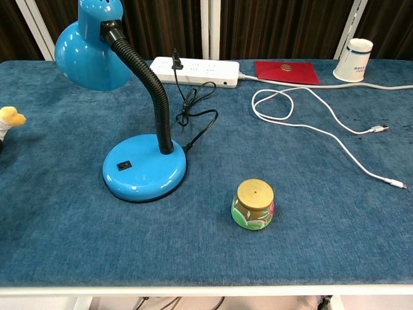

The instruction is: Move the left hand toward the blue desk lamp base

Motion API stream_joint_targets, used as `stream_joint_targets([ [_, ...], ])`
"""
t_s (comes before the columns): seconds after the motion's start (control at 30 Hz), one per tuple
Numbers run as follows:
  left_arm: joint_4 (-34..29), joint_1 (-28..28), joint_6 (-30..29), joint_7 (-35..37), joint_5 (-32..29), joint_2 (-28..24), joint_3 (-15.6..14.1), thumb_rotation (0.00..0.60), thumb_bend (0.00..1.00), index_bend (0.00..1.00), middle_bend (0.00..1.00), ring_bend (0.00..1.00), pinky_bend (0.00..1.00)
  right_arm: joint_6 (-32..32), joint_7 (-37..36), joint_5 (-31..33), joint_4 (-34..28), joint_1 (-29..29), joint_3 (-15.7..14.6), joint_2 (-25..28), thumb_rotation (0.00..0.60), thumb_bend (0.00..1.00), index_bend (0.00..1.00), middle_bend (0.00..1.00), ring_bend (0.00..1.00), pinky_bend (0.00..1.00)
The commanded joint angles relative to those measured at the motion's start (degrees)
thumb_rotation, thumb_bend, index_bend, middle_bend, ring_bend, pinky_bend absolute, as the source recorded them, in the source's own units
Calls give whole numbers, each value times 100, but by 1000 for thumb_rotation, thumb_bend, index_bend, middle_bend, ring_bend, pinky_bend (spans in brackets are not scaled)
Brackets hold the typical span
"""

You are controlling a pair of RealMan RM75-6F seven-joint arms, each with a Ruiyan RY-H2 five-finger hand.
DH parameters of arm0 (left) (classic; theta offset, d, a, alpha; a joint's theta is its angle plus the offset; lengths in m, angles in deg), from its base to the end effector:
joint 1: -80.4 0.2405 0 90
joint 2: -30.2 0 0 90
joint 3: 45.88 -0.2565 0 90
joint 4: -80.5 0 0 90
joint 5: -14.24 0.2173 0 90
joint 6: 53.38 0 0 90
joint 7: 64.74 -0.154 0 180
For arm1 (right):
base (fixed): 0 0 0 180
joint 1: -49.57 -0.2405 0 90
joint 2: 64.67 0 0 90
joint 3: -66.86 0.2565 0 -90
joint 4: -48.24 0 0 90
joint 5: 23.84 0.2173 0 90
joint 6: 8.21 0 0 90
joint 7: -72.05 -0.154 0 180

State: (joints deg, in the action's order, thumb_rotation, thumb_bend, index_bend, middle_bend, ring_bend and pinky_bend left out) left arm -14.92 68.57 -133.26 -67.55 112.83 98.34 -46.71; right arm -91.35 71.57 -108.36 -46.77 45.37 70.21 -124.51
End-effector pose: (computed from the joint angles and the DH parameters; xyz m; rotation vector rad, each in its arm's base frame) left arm -0.2502 0.2020 0.0932 -1.7249 -0.8738 -1.0658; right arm -0.3175 -0.1895 0.1703 1.3761 -0.9232 0.8600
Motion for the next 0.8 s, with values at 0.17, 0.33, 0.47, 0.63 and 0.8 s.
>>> stream_joint_targets([
  [0.17, 14, -556, 983, -743, -435, 583, 153, 600, 297, 62, 879, 829, 872, 103, -71, 52, 59, -34, 2, -15, 600, 57, 0, 0, 0, 0],
  [0.33, 132, -863, 1545, -1024, -824, 905, 258, 600, 333, 62, 898, 832, 891, 116, -211, 158, 107, -22, 49, 2, 600, 58, 0, 0, 0, 0],
  [0.47, 208, -1028, 1780, -1188, -948, 1070, 264, 600, 342, 69, 898, 832, 890, 132, -287, 204, 155, -12, 60, 14, 600, 59, 0, 0, 0, 0],
  [0.63, 251, -1162, 1995, -1436, -1110, 1183, 222, 600, 344, 103, 896, 830, 881, 150, -374, 232, 201, -10, 75, 19, 600, 64, 0, 0, 0, 0],
  [0.8, 268, -1240, 2144, -1541, -1238, 1238, 147, 600, 346, 124, 896, 829, 879, 157, -422, 238, 239, 0, 70, 14, 600, 75, 0, 0, 0, 0],
])
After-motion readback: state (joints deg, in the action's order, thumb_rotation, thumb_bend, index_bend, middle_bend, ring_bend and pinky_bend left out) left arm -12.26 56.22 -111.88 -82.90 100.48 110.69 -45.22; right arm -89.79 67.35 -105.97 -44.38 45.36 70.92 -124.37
